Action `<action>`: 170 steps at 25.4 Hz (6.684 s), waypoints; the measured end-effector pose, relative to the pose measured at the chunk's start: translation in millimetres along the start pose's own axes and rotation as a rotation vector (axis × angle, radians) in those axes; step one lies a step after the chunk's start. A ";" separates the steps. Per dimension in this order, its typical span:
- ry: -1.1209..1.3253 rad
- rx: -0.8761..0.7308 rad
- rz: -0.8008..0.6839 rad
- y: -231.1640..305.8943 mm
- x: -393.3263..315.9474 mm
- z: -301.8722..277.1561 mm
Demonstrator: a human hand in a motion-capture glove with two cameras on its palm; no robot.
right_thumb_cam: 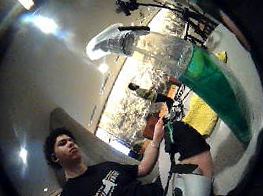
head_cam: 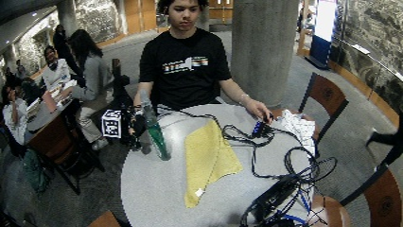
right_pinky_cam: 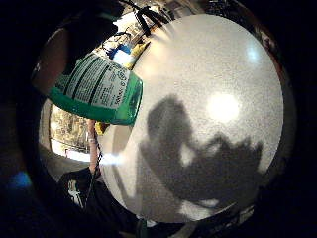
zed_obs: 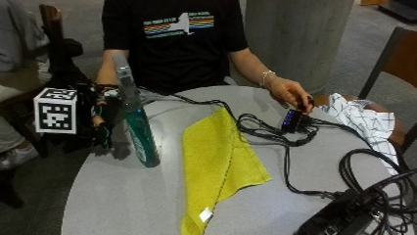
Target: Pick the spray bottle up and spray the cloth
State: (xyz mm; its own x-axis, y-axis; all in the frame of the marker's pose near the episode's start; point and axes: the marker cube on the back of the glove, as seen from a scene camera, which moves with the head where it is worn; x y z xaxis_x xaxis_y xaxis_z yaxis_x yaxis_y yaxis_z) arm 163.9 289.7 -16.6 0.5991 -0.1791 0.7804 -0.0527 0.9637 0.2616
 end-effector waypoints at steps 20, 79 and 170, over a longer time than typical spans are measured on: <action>-0.022 0.183 -0.089 0.7 -15.0 -1.0; -0.109 -0.038 -0.013 -87.9 4.7 50.4; -0.131 -0.327 -0.084 -18.5 -136.6 139.2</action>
State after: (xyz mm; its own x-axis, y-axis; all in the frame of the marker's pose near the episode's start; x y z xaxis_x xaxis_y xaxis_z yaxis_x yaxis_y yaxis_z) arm -28.2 268.8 -49.0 0.4815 -0.2636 0.8359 0.2632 0.9532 0.1490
